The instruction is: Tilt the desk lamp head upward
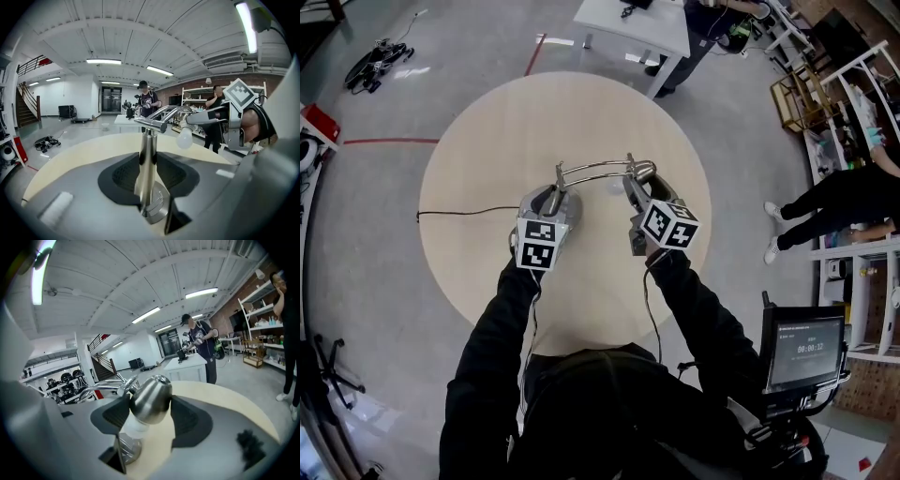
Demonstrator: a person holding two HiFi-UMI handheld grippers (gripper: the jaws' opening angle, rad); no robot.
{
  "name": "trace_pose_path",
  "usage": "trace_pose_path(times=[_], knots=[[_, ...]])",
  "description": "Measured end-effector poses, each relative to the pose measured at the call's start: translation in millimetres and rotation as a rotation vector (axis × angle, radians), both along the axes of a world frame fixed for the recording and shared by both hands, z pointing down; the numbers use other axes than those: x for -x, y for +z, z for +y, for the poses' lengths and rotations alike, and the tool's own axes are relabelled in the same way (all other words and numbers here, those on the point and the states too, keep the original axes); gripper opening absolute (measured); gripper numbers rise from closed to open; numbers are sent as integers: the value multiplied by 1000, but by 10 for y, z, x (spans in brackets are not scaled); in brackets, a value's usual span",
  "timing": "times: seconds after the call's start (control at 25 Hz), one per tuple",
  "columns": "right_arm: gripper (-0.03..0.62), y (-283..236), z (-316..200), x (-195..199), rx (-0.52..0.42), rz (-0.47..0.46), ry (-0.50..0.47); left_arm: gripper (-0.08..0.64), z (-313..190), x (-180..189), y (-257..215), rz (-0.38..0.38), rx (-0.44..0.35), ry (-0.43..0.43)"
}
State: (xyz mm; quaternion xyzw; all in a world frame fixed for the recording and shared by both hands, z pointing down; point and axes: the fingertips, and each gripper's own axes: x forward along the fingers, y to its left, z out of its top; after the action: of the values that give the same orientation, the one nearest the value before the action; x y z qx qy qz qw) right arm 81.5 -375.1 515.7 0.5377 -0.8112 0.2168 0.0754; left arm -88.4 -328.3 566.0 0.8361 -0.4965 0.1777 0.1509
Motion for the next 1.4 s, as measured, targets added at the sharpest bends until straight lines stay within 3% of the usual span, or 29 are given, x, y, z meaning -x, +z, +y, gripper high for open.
trace_pose_path(times=[0.64, 1.4], knots=[[284, -388, -155, 77, -108, 227, -18, 117, -160, 4, 128, -7, 32, 1], [278, -1115, -81, 475, -333, 553, -112, 117, -180, 13, 167, 9, 29, 3]])
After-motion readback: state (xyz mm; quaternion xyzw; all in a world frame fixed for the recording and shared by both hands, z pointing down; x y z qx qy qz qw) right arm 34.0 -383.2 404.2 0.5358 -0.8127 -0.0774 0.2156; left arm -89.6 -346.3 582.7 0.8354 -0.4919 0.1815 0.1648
